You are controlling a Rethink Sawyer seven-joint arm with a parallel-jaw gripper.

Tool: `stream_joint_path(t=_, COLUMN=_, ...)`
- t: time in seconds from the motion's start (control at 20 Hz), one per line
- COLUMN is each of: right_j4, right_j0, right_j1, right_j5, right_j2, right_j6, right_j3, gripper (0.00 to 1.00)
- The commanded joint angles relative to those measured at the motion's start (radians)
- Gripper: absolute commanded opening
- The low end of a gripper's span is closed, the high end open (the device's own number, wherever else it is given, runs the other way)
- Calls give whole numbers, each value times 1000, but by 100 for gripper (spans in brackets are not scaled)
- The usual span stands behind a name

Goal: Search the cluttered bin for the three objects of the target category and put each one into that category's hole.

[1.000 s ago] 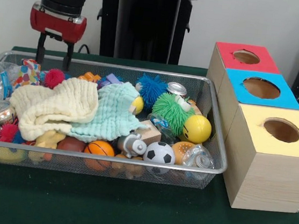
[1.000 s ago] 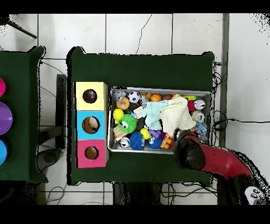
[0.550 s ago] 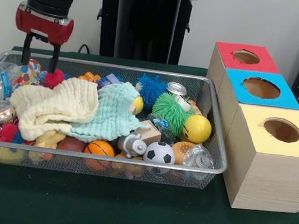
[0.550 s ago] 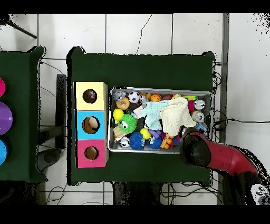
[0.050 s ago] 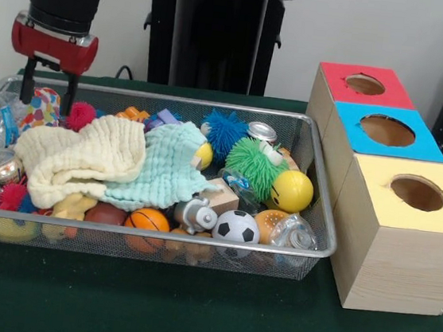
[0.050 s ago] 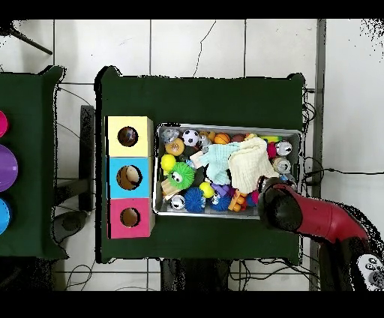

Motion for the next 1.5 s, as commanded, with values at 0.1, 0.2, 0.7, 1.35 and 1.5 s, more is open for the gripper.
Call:
stream_joint_path(t=0.1, right_j4=-84, right_j0=1, right_j1=77, right_j5=56, right_j2=68, right_j6=-50, right_j3=-35, gripper=100)
stream_joint_path(t=0.2, right_j4=-93, right_j0=2, right_j1=93, right_j5=43, right_j2=58, right_j6=-36, right_j3=-32, gripper=100)
stream_joint_path(t=0.7, right_j4=-118, right_j0=14, right_j1=129, right_j5=31, right_j2=28, right_j6=-1, right_j3=-38, gripper=100)
stream_joint_path(t=1.35, right_j4=-127, right_j0=3, right_j1=115, right_j5=43, right_j2=2, right_j6=1, right_j3=-42, gripper=100)
stream_joint_path(t=1.5, right_j4=-121, right_j0=-6, right_j1=89, right_j5=65, right_j2=7, right_j6=-13, right_j3=-35, gripper=100)
